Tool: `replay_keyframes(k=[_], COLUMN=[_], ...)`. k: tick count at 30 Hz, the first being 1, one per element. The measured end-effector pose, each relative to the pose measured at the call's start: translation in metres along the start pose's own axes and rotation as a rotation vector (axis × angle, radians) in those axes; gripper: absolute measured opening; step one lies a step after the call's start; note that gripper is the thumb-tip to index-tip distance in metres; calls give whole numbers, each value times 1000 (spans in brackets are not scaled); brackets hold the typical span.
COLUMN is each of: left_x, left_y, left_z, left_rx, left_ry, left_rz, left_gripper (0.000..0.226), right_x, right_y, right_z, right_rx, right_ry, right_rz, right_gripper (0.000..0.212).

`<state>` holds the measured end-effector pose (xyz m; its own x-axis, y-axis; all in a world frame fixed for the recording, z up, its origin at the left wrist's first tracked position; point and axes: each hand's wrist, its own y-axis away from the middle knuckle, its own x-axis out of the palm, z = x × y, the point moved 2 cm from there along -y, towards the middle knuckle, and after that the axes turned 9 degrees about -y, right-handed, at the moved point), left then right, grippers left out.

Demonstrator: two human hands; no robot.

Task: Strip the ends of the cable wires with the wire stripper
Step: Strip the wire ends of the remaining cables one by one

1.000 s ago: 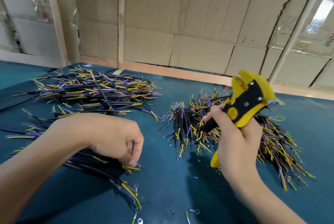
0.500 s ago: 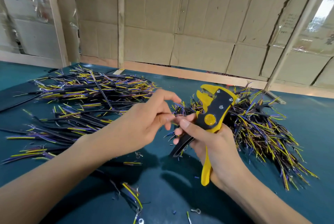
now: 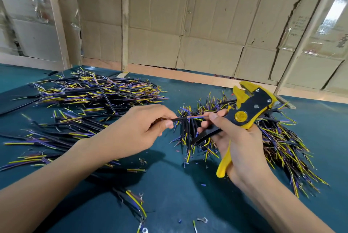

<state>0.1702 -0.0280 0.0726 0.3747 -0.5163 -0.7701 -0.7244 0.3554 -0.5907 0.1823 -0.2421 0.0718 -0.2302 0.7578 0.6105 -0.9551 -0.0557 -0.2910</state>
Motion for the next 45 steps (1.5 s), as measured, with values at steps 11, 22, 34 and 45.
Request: replay_keyframes(k=[11, 22, 34, 45], left_x=[-8, -6, 2, 7], left_y=[1, -3, -14, -13], left_z=[-30, -8, -28, -22], left_rx=[135, -7, -528, -456], left_ry=[-276, -3, 1427, 1804], left_rz=[-74, -181, -106, -274], left_gripper=[27, 32, 29, 11], right_x=[0, 0, 8, 19], right_y=[4, 8, 15, 25], right_z=[0, -5, -21, -26], right_rx=[-138, -144, 134, 247], right_ry=[248, 345, 202, 128], right_rz=[96, 95, 190, 300], right_gripper=[26, 6, 4, 12])
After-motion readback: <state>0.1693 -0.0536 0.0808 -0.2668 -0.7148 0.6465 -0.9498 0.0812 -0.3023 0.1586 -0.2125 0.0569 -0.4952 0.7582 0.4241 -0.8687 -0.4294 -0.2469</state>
